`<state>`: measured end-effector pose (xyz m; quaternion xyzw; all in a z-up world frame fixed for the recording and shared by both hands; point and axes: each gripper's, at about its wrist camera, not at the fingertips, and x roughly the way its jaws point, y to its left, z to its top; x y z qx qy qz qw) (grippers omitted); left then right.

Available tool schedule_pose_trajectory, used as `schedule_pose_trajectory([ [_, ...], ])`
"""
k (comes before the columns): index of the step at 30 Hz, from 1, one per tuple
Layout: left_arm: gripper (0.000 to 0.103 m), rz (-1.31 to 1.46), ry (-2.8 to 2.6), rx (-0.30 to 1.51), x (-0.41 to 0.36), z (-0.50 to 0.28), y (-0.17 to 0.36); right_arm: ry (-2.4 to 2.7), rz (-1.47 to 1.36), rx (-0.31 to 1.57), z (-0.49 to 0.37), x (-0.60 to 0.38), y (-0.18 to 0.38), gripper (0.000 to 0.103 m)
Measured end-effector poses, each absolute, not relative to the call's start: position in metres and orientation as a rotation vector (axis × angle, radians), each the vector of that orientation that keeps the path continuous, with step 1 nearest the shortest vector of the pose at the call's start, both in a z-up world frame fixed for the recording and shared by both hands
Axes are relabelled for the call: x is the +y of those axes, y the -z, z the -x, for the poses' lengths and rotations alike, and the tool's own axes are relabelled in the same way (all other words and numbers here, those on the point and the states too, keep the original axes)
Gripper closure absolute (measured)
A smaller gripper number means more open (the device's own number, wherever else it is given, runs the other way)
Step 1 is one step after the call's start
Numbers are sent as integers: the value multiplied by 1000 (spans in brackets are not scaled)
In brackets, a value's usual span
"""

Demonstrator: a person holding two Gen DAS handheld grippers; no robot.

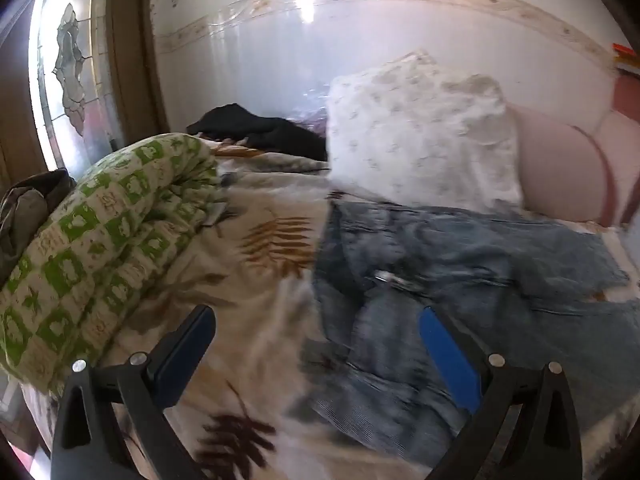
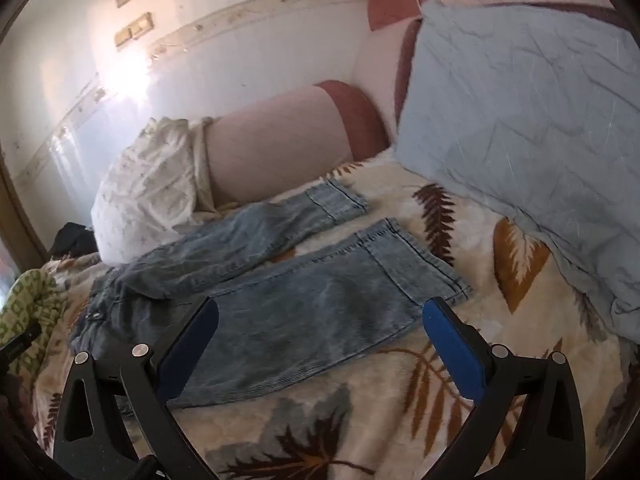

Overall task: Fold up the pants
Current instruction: 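Move both tools toward the light blue jeans on the bed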

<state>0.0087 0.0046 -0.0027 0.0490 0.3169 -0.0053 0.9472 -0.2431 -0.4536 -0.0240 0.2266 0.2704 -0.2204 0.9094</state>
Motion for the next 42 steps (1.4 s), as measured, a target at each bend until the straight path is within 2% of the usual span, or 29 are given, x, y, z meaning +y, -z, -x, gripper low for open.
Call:
schedule_pose_trajectory([
  [11, 0, -166, 19, 670, 26, -65, 21, 384, -422, 665, 173, -477, 40, 0],
  [19, 0, 14, 130, 716, 20, -145, 13, 327, -382, 706, 119, -487, 43, 0],
  [24, 0, -82, 29, 748, 5, -184, 13, 349, -361, 668, 102, -501, 37, 0],
  [32, 0, -287, 1, 680, -35, -118, -1, 358, -347, 693, 95, -498, 55, 0],
  [42, 0, -235, 105, 605, -60, -2, -58, 270, -348, 574, 128, -435, 3, 0],
])
